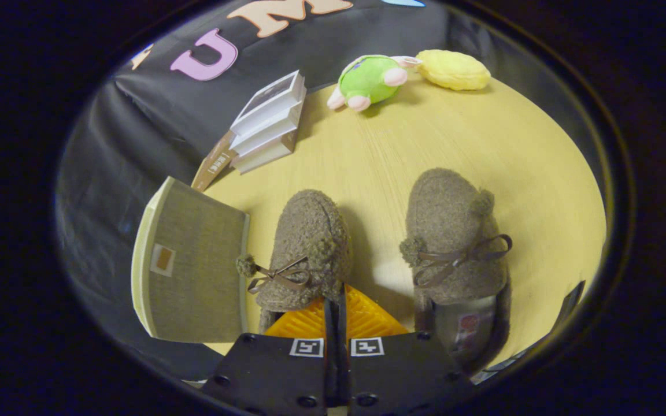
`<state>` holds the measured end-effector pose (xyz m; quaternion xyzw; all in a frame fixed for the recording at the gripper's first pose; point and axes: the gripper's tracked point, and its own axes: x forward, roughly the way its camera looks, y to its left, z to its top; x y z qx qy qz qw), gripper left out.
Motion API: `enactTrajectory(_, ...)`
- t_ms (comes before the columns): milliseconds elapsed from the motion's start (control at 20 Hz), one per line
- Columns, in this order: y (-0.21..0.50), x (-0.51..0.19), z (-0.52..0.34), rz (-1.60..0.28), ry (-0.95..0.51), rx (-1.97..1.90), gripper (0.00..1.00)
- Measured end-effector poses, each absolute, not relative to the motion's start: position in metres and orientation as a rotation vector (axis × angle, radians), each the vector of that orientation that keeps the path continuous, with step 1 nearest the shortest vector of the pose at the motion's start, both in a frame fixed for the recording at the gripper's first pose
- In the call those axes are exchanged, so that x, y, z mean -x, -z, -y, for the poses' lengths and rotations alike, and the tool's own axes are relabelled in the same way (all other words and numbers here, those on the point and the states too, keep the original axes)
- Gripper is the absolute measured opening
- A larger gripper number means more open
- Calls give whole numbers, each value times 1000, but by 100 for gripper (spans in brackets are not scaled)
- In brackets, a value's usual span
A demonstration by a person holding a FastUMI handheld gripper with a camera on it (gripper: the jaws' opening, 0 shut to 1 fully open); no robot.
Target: Open the storage box then place both shoes into the box .Put the left shoe in first, then the right shoe, with the right side of both shoes facing outward in a uniform manner.
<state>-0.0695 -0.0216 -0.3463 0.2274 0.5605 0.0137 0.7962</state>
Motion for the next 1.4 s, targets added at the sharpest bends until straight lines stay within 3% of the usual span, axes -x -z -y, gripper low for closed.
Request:
enactTrajectory(450,275,36,-14,-1133,-57,-529,3)
enactTrajectory(850,201,1,-76,-1036,-167,-536,3)
enactTrajectory(1400,207,2,-182,-1076,-288,-497,3)
